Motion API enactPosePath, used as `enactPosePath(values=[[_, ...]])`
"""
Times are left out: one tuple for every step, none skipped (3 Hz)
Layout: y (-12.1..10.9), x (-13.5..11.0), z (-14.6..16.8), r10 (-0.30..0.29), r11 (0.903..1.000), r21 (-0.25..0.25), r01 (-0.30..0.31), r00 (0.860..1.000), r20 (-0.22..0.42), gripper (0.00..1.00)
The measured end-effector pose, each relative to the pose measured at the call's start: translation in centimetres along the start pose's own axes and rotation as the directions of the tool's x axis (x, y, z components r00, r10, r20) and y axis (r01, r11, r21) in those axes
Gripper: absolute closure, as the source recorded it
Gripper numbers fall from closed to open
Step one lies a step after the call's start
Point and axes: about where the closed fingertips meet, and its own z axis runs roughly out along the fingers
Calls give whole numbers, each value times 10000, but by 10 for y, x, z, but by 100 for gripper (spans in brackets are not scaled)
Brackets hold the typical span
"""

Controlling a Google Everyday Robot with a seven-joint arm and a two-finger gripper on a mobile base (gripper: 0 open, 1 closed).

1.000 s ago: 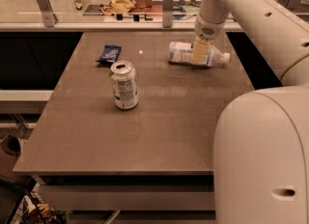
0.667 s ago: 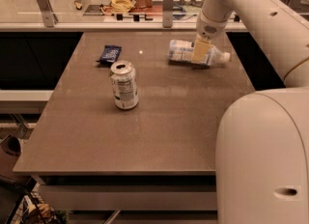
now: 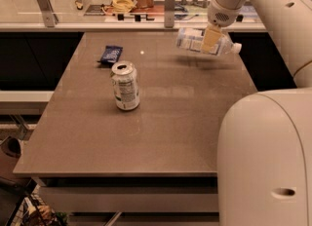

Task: Pick blue plastic bottle

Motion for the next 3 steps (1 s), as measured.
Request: enactPosePath(values=[[-10, 0, -28, 127, 9988, 471, -131, 9999, 89, 100], [-18, -7, -62, 110, 9943, 1054, -152, 9991, 405, 100], [-24, -22, -100, -128, 9850, 1725, -10, 9968, 789, 100]])
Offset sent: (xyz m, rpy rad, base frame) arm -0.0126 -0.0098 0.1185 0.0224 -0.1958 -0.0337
